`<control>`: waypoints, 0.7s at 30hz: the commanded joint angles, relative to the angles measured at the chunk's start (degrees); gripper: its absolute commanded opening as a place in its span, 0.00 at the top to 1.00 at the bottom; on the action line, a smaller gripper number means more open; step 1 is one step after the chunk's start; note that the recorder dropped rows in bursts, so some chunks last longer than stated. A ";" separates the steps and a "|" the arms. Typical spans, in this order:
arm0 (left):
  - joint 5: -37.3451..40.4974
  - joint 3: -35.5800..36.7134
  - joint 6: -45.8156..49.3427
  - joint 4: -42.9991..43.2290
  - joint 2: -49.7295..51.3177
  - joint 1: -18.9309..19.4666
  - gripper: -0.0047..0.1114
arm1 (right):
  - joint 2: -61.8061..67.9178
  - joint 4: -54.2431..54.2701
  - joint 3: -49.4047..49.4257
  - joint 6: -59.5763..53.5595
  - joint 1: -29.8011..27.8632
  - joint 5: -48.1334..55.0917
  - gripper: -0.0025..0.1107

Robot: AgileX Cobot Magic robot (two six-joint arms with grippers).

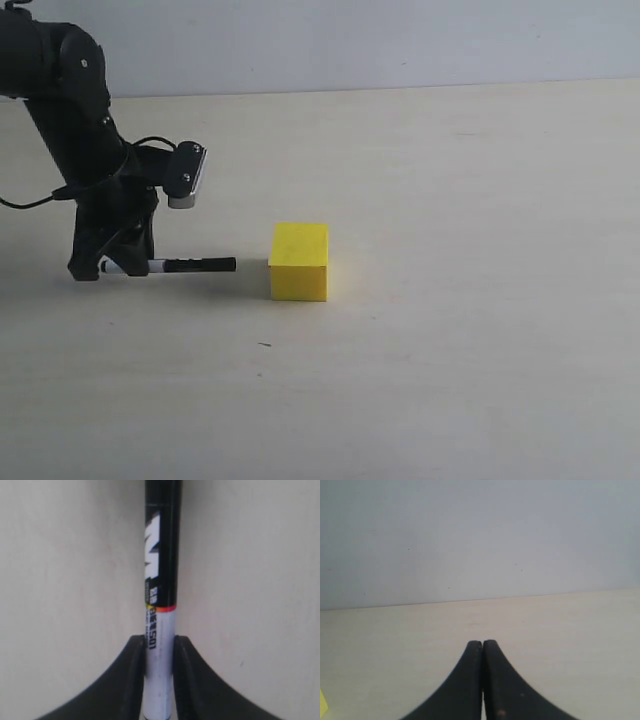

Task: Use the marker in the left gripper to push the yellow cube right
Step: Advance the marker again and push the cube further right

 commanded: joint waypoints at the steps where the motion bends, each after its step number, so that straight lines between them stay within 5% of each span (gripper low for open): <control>1: -3.29 -0.12 4.12 -5.74 1.48 0.15 0.96 | -0.36 -0.25 0.28 -0.25 -0.27 -0.45 0.98; 21: -3.16 -0.12 3.58 -3.51 1.48 0.27 0.96 | -0.36 -0.25 0.28 -0.27 -0.27 -0.45 0.98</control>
